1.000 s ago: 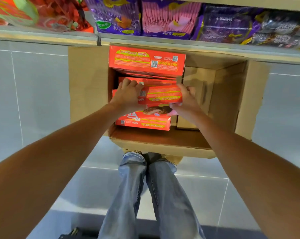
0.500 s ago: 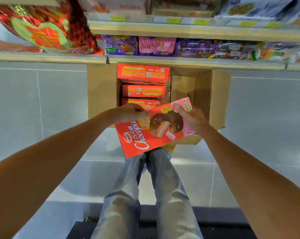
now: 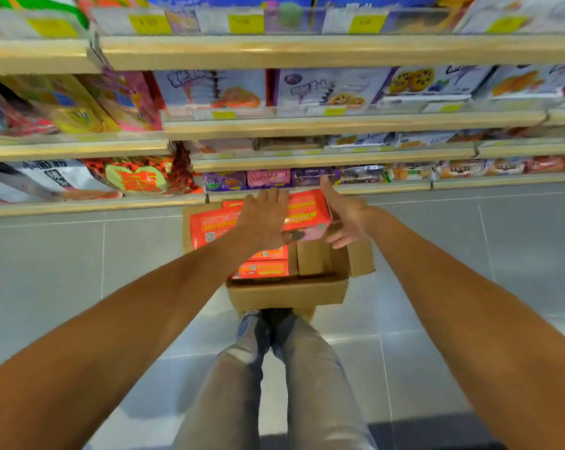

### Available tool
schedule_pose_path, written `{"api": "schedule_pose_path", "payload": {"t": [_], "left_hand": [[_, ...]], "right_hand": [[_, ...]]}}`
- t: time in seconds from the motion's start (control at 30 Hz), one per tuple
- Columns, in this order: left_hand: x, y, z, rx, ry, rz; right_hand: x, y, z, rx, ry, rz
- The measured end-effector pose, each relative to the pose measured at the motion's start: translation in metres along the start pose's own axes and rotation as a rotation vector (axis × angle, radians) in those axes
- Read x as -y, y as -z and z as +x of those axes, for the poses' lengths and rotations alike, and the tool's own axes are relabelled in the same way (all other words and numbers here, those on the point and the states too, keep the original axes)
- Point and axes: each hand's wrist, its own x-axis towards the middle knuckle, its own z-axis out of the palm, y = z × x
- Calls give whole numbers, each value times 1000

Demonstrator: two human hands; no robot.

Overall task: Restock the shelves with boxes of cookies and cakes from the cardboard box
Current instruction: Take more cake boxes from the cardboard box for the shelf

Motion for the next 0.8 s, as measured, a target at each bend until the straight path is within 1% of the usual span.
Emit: {"api": "schedule_pose_path", "payload": {"t": [0.07, 0.1, 0.17, 0.23, 0.27, 0.3, 0.33, 0.43, 0.53, 0.57, 0.63, 0.7, 0.73, 0.8], "left_hand": [[-11, 30, -10, -116, -90, 234], [-13, 43, -13, -161, -133, 293], [-12, 73, -19, -164, -258, 296], [-4, 110, -24, -74, -369, 126], [4, 128, -23, -38, -363, 40], [12, 148, -22, -50, -325, 5], [21, 165, -21, -60, -276, 3], [37, 206, -23, -88, -185, -49], [34, 233, -28, -88, -198, -145], [31, 245, -32, -104, -215, -145], [27, 267, -38, -176, -249, -122], [26, 290, -42, -289, -252, -99], [27, 304, -45, -340, -262, -93], [29, 337, -54, -399, -307, -55]], "right_hand": [[16, 5, -22, 24, -2, 168], [23, 7, -32, 11, 14, 226], [33, 12, -49, -14, 59, 243], [39, 18, -66, 9, 160, 218], [41, 22, -68, 55, 220, 205], [46, 27, -76, 83, 293, 163], [52, 30, -84, 73, 355, 106], [73, 31, -120, -130, 470, -39], [99, 29, -147, -196, 572, -27], [111, 28, -160, -216, 622, -8], [133, 24, -180, -230, 717, 28], [155, 20, -202, -249, 813, 83], [166, 19, -212, -239, 867, 98], [190, 16, -240, -155, 973, 122]]}}
